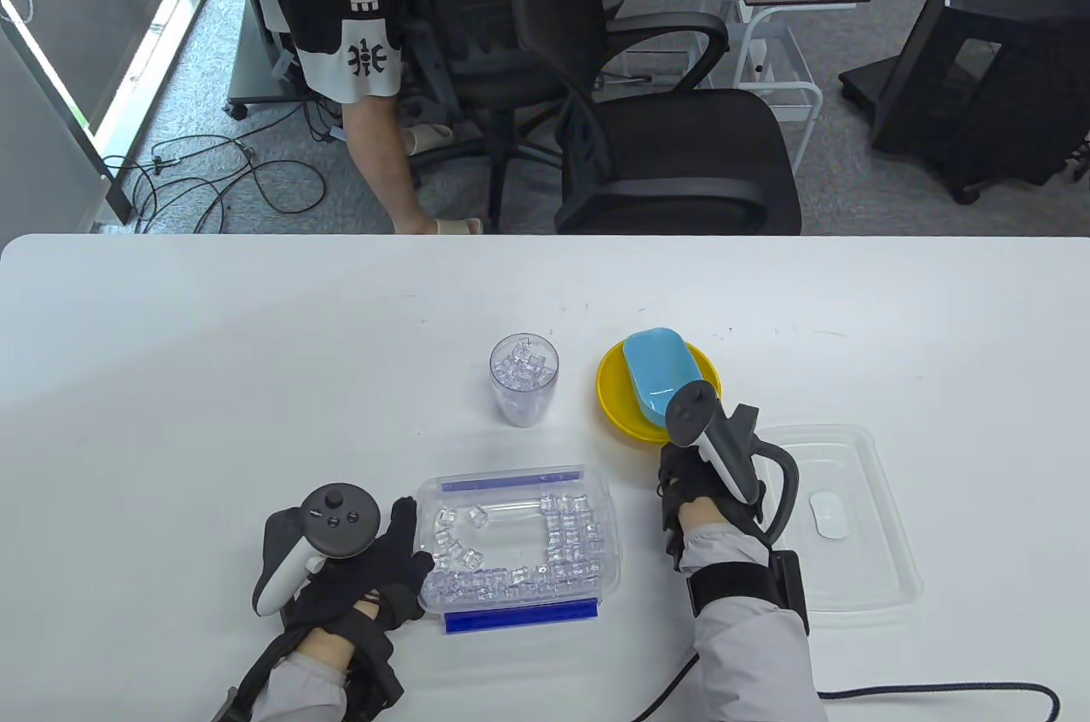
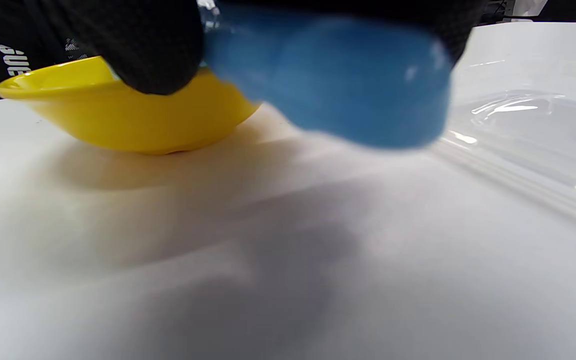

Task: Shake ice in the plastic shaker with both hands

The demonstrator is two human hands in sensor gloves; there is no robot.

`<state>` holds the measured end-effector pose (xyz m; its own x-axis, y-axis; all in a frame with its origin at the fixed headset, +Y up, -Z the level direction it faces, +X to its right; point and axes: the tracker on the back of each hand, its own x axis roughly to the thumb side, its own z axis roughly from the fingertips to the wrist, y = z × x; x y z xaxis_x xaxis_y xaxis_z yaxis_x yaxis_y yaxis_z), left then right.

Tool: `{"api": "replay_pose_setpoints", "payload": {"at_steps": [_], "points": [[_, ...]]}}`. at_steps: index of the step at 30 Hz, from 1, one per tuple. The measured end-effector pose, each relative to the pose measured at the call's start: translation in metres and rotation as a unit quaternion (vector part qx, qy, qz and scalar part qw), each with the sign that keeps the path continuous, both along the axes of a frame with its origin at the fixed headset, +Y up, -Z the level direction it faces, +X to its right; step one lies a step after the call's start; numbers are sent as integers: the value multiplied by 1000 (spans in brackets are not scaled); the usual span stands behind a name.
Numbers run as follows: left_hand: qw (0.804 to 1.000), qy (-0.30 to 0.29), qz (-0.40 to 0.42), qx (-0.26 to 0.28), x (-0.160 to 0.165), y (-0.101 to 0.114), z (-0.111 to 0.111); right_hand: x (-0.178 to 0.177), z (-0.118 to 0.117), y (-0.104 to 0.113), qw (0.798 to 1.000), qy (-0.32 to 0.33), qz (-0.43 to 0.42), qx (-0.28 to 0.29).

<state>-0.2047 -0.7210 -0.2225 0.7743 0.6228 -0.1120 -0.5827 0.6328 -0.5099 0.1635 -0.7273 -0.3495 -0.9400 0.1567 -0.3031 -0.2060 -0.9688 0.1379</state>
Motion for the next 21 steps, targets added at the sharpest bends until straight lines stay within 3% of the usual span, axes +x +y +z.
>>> {"api": "replay_pose_setpoints", "payload": {"at_steps": [6,11,16,21], "points": [[998,3,-53,45,1,22,6,9,8,26,999,9,-42,27],[991,1,-93,97,13,47,11,3,24,51,995,63,-65,31],[981,-36,-156,106,29,71,5,-15,51,67,990,122,-67,-12],[963,-53,-242,106,44,84,-14,-31,69,58,981,160,-68,-89]]}}
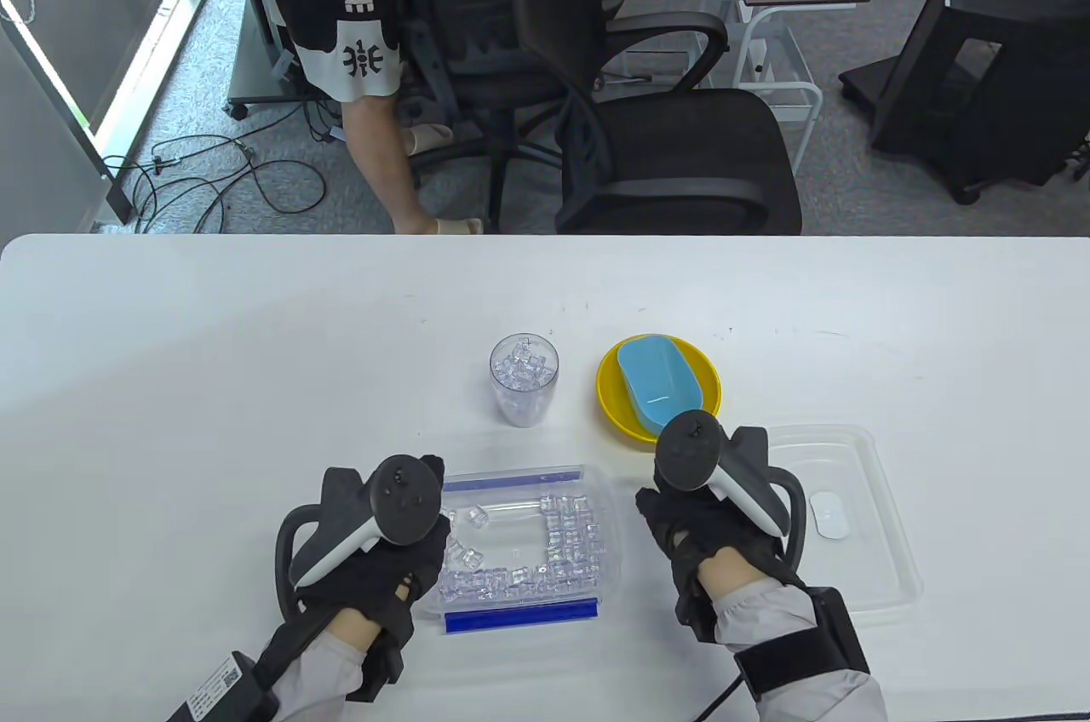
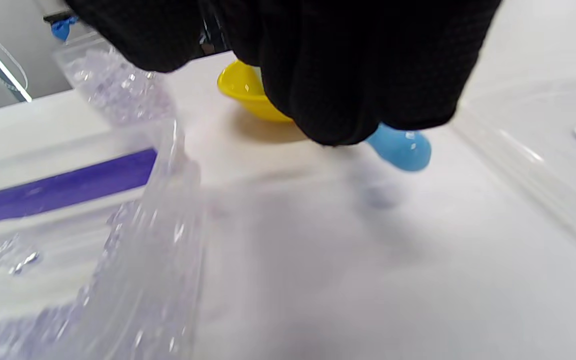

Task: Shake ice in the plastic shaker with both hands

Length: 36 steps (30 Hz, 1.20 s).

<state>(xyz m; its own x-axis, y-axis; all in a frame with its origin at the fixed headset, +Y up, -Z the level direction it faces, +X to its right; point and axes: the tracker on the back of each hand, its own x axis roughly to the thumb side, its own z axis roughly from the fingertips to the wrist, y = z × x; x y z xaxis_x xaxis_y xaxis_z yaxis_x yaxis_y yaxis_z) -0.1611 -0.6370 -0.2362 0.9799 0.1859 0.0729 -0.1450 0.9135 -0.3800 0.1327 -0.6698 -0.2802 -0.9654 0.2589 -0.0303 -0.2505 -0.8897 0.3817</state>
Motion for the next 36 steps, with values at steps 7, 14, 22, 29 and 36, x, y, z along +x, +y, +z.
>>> {"api": "replay_pose_setpoints", "payload": {"at_steps": [7,14,22,29,36], "points": [[997,-48,-32,-59,20,-32,-38,-20,13,-37,998,19,15,-61],[989,-40,-140,11,28,-51,-51,-21,17,-45,997,-12,-41,-66],[992,-25,-123,4,22,-56,-60,-25,20,-50,992,-43,-83,-82],[990,-34,-130,51,23,-50,-50,-22,19,-50,989,-75,-89,-91],[993,-31,-103,42,9,-15,-29,-19,1,-19,991,-93,-83,-41]]}}
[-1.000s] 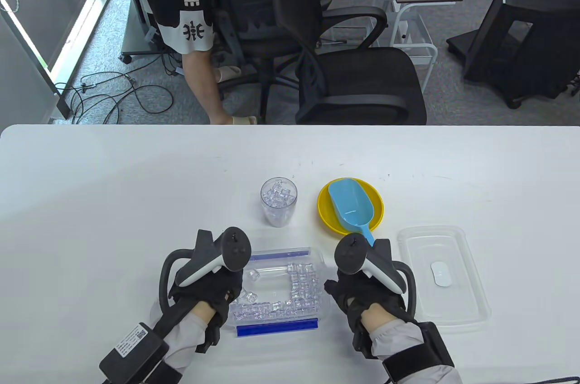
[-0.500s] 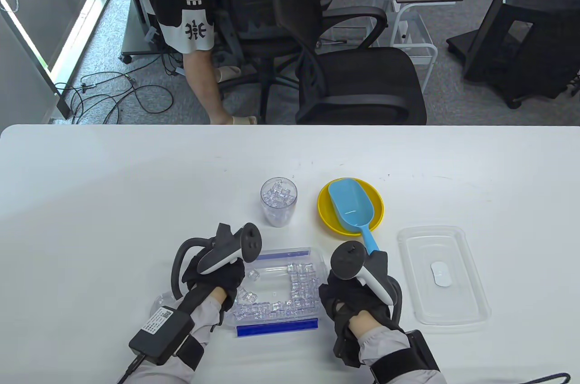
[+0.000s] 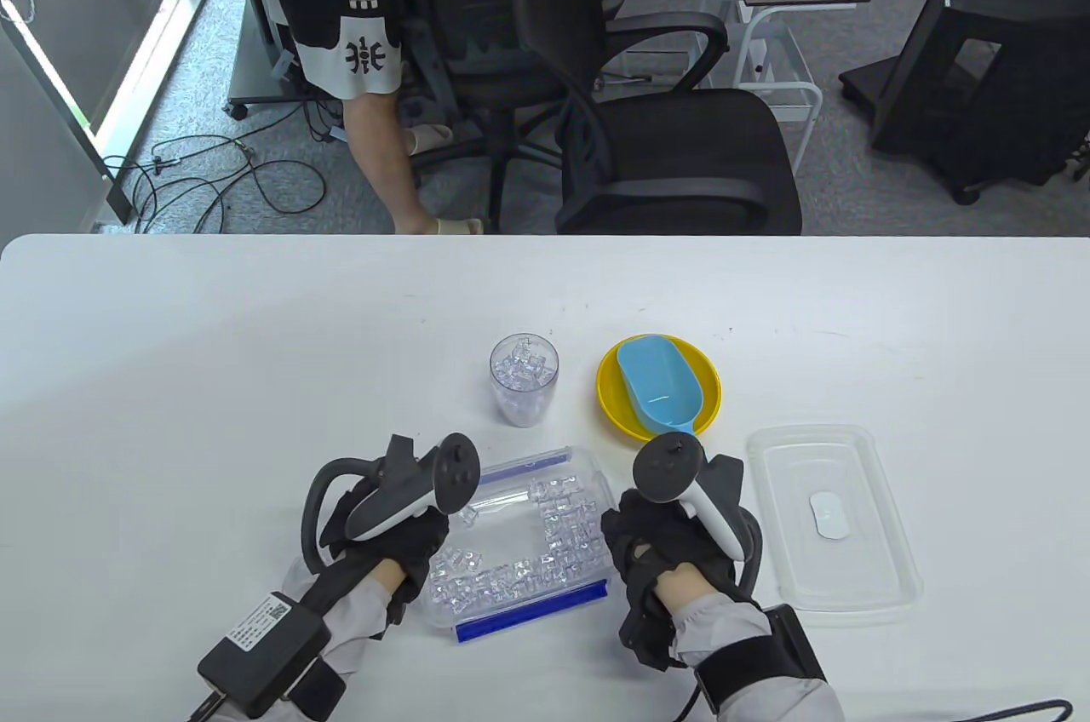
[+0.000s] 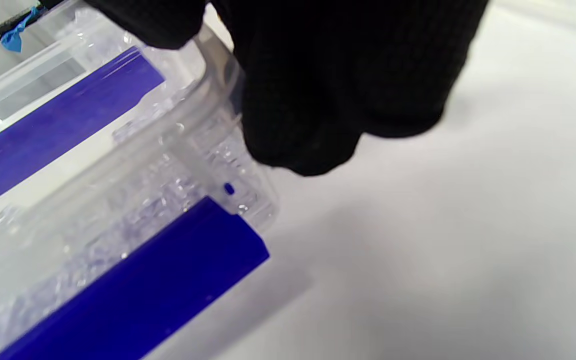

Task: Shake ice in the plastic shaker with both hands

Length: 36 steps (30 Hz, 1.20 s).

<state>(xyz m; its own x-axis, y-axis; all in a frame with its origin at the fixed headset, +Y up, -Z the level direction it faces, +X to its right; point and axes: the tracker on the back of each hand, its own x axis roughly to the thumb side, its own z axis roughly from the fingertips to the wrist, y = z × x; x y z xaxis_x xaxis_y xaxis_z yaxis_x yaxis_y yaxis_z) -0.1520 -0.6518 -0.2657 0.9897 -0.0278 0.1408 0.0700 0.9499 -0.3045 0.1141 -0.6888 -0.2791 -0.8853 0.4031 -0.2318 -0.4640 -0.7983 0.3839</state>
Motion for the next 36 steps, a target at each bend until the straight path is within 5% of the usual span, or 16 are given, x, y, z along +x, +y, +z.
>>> {"api": "replay_pose_setpoints", "payload": {"at_steps": [5,11,15,24,29,36], "points": [[997,9,25,-72,-9,7,17,-7,-22,16,999,3,12,41],[970,15,143,-196,-15,-20,38,-33,-44,16,993,28,18,112],[948,35,224,-224,-22,-42,51,-43,-49,8,988,52,-35,142],[913,100,308,-249,-29,-75,54,-49,-54,-23,980,114,-151,62],[934,65,267,-230,-23,-68,57,-47,-49,-18,975,120,-174,63],[956,18,231,-179,-30,-41,55,-25,-32,32,970,143,-185,71]]}}
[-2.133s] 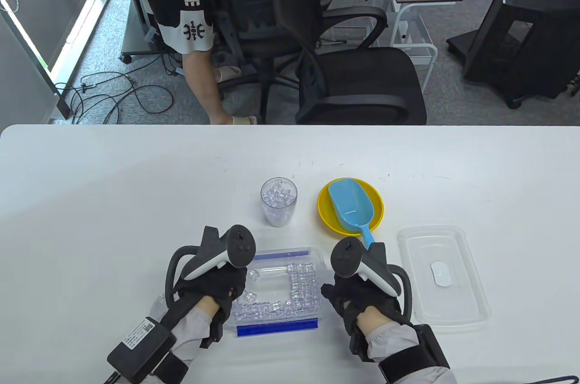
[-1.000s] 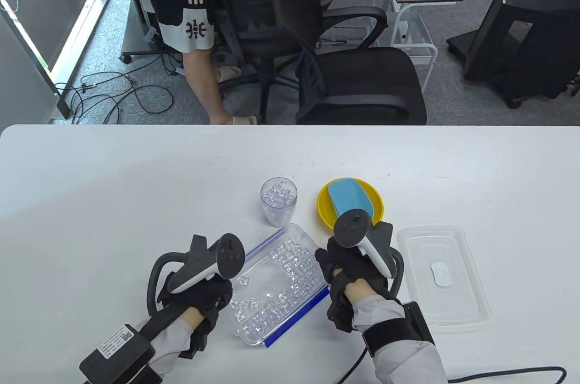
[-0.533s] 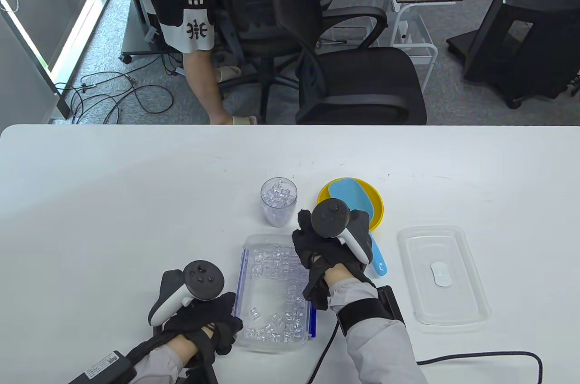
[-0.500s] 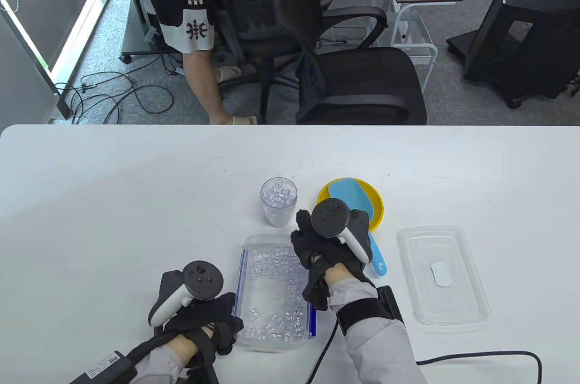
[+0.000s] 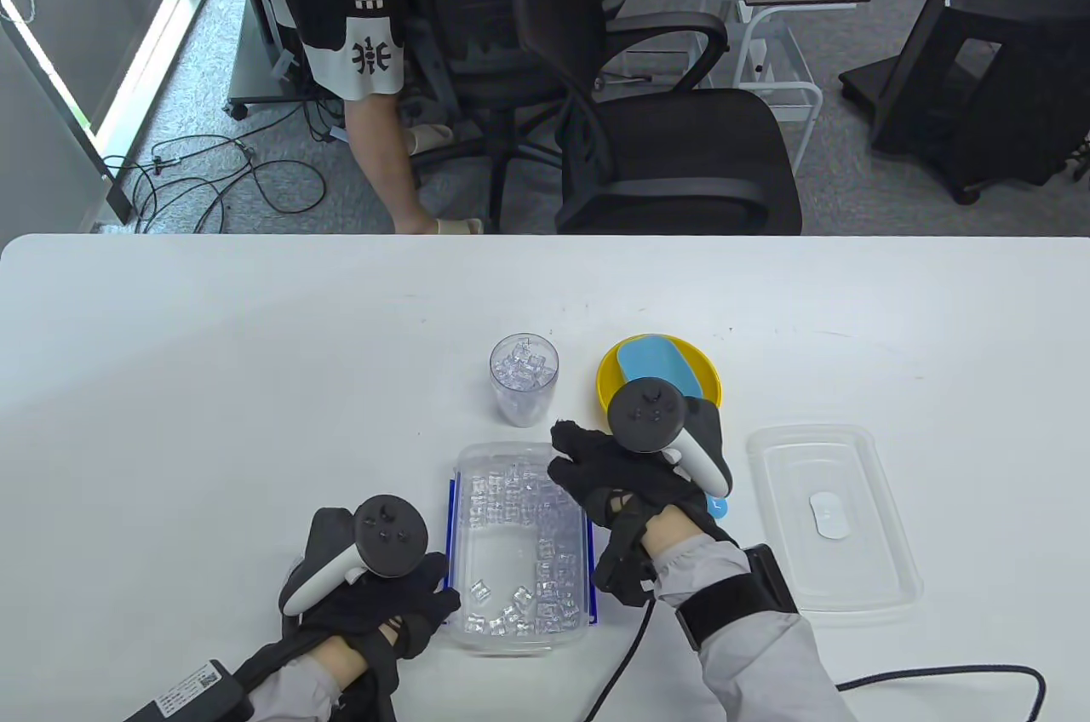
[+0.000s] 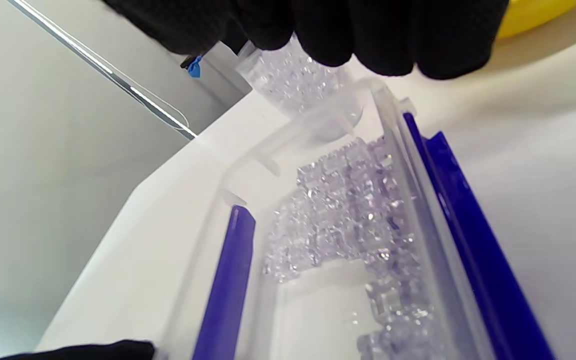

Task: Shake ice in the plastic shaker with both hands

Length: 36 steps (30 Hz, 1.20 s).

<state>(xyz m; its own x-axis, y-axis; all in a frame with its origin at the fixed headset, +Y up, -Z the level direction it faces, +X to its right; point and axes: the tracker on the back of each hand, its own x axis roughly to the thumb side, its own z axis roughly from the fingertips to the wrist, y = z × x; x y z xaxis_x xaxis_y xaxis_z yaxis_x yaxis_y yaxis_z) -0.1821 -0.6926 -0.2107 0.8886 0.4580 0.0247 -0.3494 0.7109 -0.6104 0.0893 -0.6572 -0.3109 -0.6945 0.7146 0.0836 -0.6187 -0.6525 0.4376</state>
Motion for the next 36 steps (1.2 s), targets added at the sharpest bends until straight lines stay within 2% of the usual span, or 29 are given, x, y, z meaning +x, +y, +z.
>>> {"api": "replay_pose_setpoints", "payload": {"at_steps": [3,5,8,11,13,18,19,20,23,27,28,30,33,35,36], "points": [[998,12,28,49,-9,19,-4,27,2,23,999,-34,-4,20],[993,29,43,110,-16,33,-7,54,1,37,997,-79,9,25],[981,49,38,186,-24,47,-11,88,0,44,989,-137,42,25],[963,77,33,257,-31,59,-12,121,0,38,975,-202,90,17],[954,89,35,284,-34,62,-11,139,1,29,964,-236,122,12],[918,116,16,378,-38,57,-11,172,8,-5,927,-318,199,24],[914,121,10,387,-38,55,-11,174,8,-9,924,-320,210,19],[907,133,-1,400,-38,52,-11,177,9,-21,912,-325,249,3],[901,142,-19,409,-36,46,-14,176,12,-45,894,-316,318,-23],[889,159,-24,428,-33,38,-13,169,12,-75,871,-276,399,-73],[888,158,-21,431,-31,36,-13,168,12,-79,868,-272,409,-80],[891,147,-19,429,-28,30,-13,165,11,-80,882,-274,377,-59],[903,126,-14,411,-26,24,-13,157,9,-82,875,-256,407,-64],[905,121,-9,407,-25,20,-12,148,8,-81,858,-248,449,-38],[906,120,-11,405,-26,19,-11,145,7,-83,860,-241,448,-42]]}}
